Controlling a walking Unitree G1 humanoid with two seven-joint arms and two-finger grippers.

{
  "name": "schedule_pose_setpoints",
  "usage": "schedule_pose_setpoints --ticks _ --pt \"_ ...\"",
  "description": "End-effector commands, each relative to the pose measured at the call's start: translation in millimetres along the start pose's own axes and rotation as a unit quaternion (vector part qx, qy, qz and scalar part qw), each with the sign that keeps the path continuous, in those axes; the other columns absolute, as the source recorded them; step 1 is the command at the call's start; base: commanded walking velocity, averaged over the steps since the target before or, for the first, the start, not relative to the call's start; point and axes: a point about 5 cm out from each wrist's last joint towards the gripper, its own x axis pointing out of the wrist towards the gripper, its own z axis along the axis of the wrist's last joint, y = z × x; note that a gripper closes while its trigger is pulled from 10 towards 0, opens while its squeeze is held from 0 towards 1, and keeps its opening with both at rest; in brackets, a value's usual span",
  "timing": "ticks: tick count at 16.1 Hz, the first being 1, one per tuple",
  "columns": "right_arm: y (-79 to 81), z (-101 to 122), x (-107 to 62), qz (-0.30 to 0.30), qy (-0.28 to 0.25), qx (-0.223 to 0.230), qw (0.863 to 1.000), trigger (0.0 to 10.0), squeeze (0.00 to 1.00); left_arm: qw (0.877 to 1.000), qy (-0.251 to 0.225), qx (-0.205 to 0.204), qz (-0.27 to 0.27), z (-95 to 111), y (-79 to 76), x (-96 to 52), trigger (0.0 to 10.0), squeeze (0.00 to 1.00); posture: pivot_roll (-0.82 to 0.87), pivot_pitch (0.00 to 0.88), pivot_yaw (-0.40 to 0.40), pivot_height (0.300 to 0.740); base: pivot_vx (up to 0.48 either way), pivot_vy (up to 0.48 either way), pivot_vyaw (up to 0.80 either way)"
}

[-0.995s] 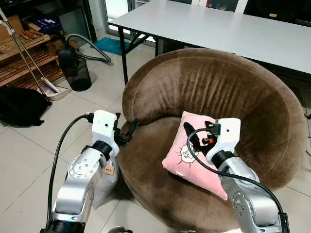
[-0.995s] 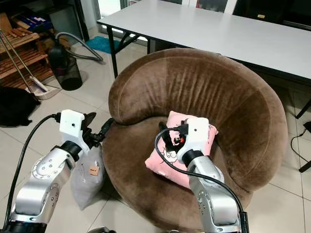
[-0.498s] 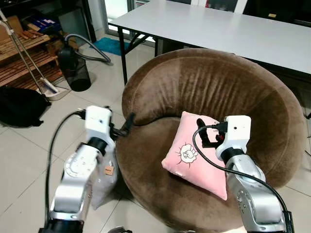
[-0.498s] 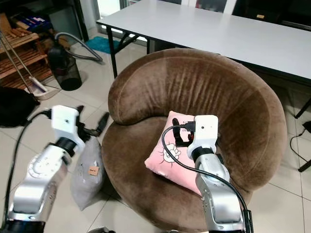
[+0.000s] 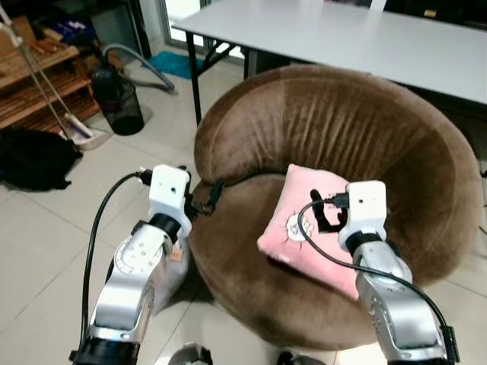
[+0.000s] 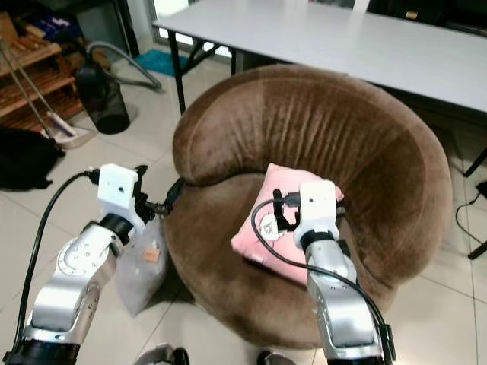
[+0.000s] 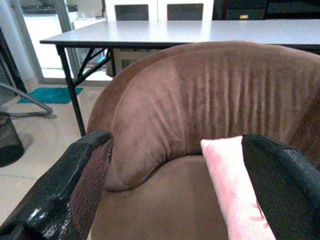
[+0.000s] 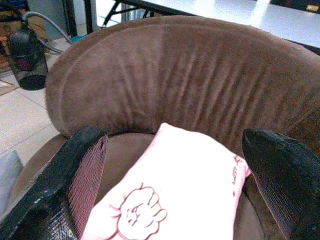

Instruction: Move the pillow to the sofa from floor

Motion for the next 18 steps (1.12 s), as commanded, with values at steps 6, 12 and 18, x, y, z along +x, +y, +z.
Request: schedule_pose_setpoints --ticks 6,12,18 --pt "-6.1 -1.4 -3.4 0.006 0.000 0.015 1.000 10.0 0.00 1.000 -0.002 0.025 0.009 1.0 -1.1 2.5 10.0 0.00 -0.02 0.000 -0.030 0.740 -0.100 0.000 0.00" --pt "-3.8 -4.0 -2.0 0.012 0.007 0.022 1.000 10.0 0.00 0.999 0.009 0.027 0.024 -2.2 6.4 -1.3 10.0 0.00 -0.04 0.000 -0.016 0.740 0.000 0.209 -0.33" --pt "-6.2 -3.3 -2.5 0.006 0.005 0.026 1.000 10.0 0.00 0.999 0.012 0.039 0.012 -3.0 3.3 4.7 10.0 0.00 -0.04 0.000 -0.014 0.740 0.000 0.348 -0.78"
